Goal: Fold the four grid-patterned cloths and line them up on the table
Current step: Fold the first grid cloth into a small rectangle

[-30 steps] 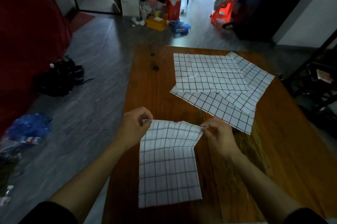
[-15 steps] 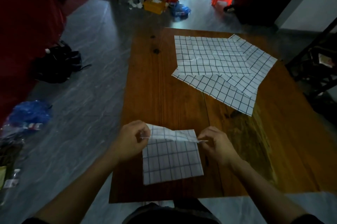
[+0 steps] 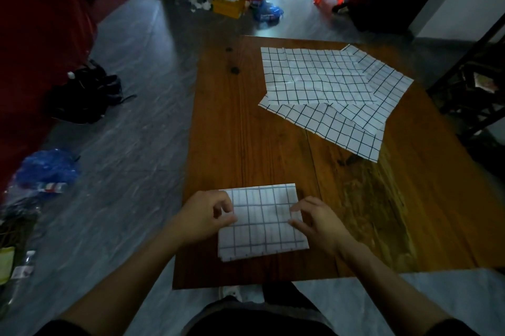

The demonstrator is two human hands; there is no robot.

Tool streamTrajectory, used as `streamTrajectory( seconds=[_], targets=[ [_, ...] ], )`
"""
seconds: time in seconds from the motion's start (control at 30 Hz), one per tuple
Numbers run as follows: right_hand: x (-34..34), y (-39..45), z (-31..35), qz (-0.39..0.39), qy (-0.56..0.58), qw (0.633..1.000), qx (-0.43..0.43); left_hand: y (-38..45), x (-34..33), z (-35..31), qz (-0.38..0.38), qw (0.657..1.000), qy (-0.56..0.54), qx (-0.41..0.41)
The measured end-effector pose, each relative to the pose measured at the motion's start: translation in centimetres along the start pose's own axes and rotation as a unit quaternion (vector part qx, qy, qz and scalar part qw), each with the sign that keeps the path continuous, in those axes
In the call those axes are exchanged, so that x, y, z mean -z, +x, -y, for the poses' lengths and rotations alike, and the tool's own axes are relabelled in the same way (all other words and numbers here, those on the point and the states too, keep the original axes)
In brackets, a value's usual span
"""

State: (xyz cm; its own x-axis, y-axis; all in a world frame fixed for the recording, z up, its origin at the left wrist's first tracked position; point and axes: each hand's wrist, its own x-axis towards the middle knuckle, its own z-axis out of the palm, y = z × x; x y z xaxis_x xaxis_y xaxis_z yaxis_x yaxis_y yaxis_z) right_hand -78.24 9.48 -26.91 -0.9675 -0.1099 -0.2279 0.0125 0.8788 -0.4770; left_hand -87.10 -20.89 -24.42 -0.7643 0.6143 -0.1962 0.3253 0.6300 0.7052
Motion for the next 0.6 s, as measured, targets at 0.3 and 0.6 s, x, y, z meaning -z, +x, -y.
streamTrajectory(
  seconds=[0.3,0.6],
  targets=[
    [-1.1,3.0,1.2,-0.039,-0.052,0.997,-0.050,2.9,-3.1,0.0,-0.013,0.991,0.108,0.080],
    [-2.9,6.1,2.0,0.050,-0.079,0.995,-0.044,4.4,-6.7,0.2,0.048,0.956,0.271,0.103]
  ],
)
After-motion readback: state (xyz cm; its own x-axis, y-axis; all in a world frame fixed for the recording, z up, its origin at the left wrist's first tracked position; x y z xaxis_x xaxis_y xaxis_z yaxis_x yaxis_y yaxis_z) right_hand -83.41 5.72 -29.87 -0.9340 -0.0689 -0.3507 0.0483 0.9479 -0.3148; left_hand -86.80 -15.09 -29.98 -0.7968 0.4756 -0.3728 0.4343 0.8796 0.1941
